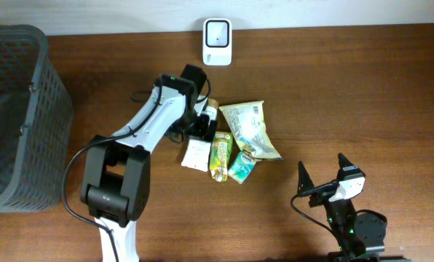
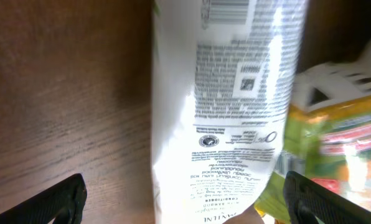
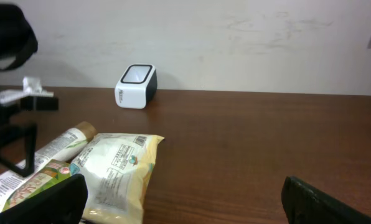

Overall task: Scan the item barcode
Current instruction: 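Grasp the white tube from the basket and place it near the items, then reach the right gripper to the white tube and grasp it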

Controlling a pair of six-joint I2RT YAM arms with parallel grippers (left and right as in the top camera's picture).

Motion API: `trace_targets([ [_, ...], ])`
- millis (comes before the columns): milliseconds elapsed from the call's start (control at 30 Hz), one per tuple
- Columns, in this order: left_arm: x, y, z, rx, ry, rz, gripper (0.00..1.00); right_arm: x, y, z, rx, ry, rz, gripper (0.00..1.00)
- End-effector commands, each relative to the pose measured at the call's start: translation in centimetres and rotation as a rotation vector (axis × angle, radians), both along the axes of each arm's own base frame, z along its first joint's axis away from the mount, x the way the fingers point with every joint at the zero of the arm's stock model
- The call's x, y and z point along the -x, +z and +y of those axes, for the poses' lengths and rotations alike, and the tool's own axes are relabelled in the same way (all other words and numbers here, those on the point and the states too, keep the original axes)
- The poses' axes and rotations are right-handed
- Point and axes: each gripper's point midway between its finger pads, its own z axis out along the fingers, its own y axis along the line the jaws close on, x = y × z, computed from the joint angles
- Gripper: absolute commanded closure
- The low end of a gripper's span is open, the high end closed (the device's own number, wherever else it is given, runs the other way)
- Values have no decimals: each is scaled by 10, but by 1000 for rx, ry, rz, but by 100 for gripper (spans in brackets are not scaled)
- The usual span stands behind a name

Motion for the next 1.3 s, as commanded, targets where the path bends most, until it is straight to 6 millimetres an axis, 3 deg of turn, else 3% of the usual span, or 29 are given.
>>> trace_targets([
  [0,-48,75,-6,108,39,-190,1,1,-3,3,-2,16,3,1],
  [67,-70,123,4,149,72,-314,1,1,-3,3,-2,16,3,1],
  [133,-89,185,28,188,125,-470,1,1,-3,3,-2,16,3,1],
  [200,-94,217,52,198,174,-553,1,-1,2,-2,20,-13,-18,2],
  [233,-96,224,64,197,197,-575,1,-1,6,-5,22,-32,-35,1],
  [367,-102,225,94,179,261,-587,1,-2,6,-10,15,-60,-34,1],
  [433,-102,225,99,176,269,-587,1,-1,0,-1,11,-10,-9,1],
  [533,-102,225,99,176,269,-587,1,7,0,28,0,166,7,1],
  [633,-102,225,99,176,269,-587,1,12,39,44,-6,268,-8,1],
  [733,-102,225,99,176,269,-587,1,6,86,55,-15,338,39,1],
  [833,-102,225,99,176,269,-587,1,-17,119,68,-47,409,207,1],
  [933,-102,225,99,176,269,-587,1,-47,129,70,-85,407,444,2],
  [1000,-102,225,99,176,269,-587,1,-70,132,76,-103,413,599,2],
  [1067,-102,225,99,176,269,-587,1,-91,128,93,-101,453,711,1],
  [1167,-102,225,99,176,269,-587,1,-113,109,145,-63,565,836,2],
  [1200,-102,225,99,176,269,-587,1,-120,92,174,-35,622,881,1],
  [1267,-102,225,99,176,269,-587,1,-125,71,201,-10,670,916,2],
])
